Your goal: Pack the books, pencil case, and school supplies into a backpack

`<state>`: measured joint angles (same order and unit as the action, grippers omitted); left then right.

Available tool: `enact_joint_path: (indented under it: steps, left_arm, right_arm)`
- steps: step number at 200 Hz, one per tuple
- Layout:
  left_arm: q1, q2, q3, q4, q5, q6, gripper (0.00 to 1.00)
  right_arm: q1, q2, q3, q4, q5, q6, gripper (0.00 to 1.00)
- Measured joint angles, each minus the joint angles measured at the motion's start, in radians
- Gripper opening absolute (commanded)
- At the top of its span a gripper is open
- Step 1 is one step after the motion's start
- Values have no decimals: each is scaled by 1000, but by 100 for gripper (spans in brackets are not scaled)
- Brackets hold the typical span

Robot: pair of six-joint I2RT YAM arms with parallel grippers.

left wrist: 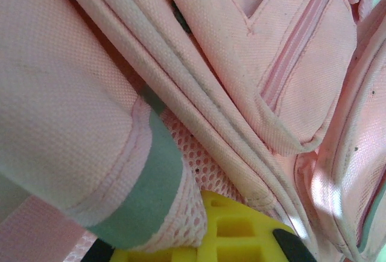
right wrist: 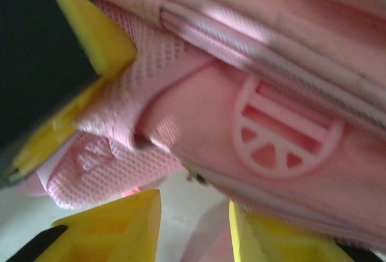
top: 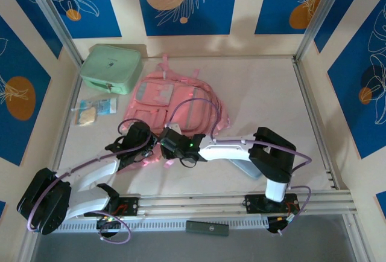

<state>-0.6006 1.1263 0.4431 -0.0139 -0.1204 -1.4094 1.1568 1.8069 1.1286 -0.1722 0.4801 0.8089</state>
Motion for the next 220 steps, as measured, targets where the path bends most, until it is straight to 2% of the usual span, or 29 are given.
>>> enact_joint_path:
  steps: [101,163,220]
  left_arm:
    - [0,-6,7,3,-8,1,0]
    - [0,-6,8,6,-18,1,0]
    - [0,-6,11,3,-21,4,0]
  right_arm:
    - [18,64,8,63,135,-21,30]
    - [22,95,8,83,199,-102,14]
    - [30,90,8,72,220,-155,2]
